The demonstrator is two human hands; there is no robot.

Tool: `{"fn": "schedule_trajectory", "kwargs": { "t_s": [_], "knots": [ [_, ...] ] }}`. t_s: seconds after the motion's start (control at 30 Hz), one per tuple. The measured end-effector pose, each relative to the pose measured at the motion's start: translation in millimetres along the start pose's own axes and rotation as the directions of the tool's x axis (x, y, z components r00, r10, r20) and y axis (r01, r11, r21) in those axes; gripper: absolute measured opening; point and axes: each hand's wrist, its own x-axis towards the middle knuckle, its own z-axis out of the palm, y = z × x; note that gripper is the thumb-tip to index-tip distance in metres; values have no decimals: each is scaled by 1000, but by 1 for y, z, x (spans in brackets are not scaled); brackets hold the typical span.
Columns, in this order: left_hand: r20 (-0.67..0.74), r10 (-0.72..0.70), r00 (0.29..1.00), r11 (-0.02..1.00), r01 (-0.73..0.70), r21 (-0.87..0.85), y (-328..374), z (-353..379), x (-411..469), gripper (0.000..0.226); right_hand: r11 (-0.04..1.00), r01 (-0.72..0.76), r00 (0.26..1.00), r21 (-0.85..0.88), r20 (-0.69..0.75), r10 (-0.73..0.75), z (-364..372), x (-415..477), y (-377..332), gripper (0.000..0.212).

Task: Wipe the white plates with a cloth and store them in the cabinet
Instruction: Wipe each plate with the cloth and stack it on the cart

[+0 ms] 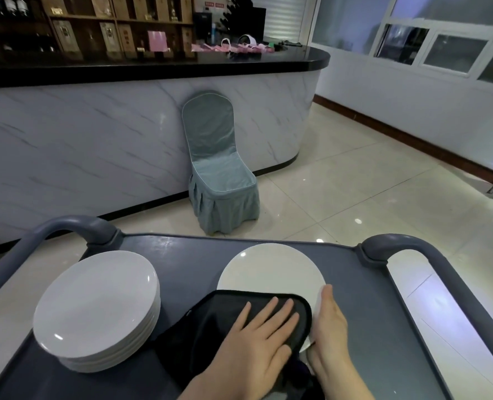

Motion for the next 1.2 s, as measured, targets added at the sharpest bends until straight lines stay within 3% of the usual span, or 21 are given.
{"fn": "schedule_trajectory", "kwargs": {
  "t_s": [0.07,0.17,0.27,0.37,0.43,0.57,0.8,1.07,1.2],
  "knots": [
    [22,-26,999,998,27,-63,-1,3,15,55,999,24,1000,-47,-2,-24,5,-7,8,34],
    [-43,-77,996,997,77,3,-4,5,30,59,999,4,1000,-40,25,-3,10,-15,14,31],
    [-12,-147,989,985,146,-91,-17,7,32,62,999,24,999,-42,24,-23,10,-13,6,31],
    [-97,-256,962,967,252,-46,-34,7,23,60,994,96,995,-50,-13,-97,1,-7,-13,30],
    [-116,-219,969,976,215,-47,-36,1,12,59,992,120,992,-36,-40,-121,-4,-2,-22,31],
    [-163,7,987,997,-19,-73,-11,4,1,53,995,95,993,19,-74,-93,-1,-6,-21,30],
    [-85,-271,959,952,254,-169,-17,-2,48,62,994,75,995,-84,67,-69,11,-26,12,33],
    [-42,-210,977,977,211,30,-34,4,7,65,992,125,990,-23,-62,-126,-9,-9,-25,37],
    [-64,-70,995,998,70,-5,3,12,5,65,994,108,993,-23,-36,-109,-4,-13,-9,33]
  ]
}}
